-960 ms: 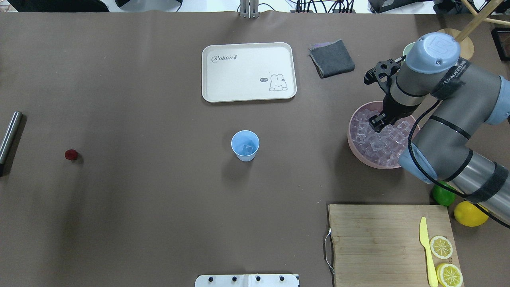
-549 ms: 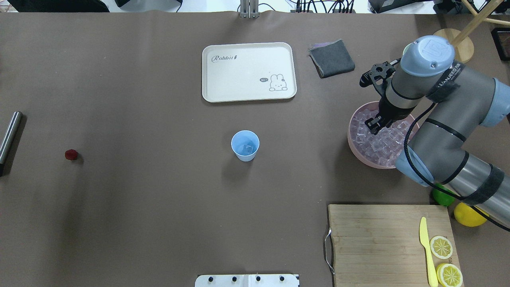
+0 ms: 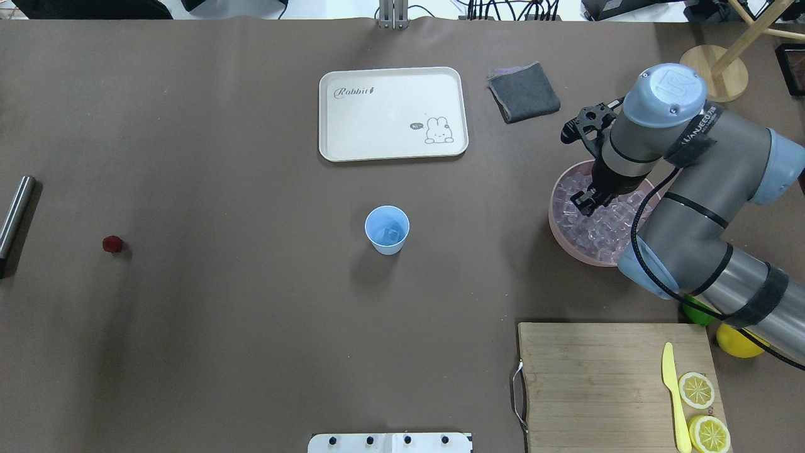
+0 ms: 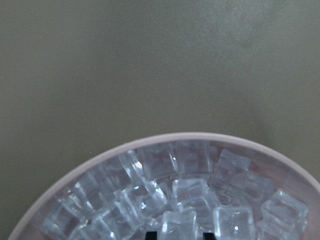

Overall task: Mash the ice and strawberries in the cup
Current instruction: 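Lower the right gripper into the bowl and grasp another ice cube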

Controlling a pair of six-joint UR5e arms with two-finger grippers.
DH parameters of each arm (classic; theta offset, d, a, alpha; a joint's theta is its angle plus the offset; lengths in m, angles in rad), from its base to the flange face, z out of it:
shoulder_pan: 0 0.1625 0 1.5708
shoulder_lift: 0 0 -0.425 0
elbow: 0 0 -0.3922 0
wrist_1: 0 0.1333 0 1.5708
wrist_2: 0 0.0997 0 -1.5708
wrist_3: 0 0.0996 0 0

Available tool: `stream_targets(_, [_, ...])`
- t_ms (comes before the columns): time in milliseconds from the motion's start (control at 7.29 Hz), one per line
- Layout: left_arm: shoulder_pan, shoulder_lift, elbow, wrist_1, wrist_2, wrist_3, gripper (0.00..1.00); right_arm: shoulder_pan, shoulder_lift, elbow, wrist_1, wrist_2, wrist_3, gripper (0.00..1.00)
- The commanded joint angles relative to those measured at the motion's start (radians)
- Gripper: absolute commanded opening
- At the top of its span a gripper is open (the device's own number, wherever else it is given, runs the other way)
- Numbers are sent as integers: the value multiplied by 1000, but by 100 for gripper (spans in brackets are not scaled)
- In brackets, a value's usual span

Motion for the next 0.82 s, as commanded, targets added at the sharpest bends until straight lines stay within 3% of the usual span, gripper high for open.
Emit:
stream_targets(0, [0, 3, -1, 0, 1, 0, 98, 5, 0, 3, 1, -2, -5, 36])
stream_targets(686, [0, 1, -1, 0, 0, 0, 98, 38, 6, 78, -2, 16, -27, 33])
